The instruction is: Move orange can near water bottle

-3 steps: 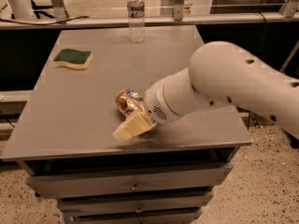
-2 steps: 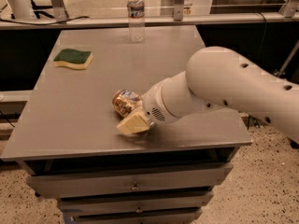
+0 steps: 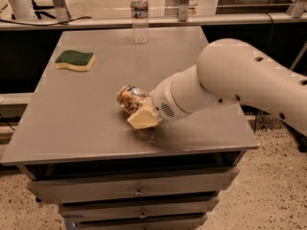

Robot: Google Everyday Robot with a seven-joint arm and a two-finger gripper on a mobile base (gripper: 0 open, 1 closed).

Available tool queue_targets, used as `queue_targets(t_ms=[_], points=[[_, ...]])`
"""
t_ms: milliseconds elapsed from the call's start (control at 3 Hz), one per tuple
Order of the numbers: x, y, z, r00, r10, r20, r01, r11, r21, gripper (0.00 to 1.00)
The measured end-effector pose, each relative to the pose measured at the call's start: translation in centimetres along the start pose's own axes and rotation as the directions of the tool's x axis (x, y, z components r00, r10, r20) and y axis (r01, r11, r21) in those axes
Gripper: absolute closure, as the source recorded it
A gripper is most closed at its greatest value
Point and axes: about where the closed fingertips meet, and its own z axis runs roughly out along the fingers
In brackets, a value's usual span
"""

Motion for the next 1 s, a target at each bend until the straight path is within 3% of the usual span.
queue_targets(t_ms=[333, 1000], points=[[-1.4, -2.6, -2.7, 1.0, -0.004, 0.012, 0.003, 0.9986, 0.054, 1.0], [-2.5, -3.1, -2.2, 0.999, -0.01, 0.039, 0.008, 0.9979, 0.064, 1.0]])
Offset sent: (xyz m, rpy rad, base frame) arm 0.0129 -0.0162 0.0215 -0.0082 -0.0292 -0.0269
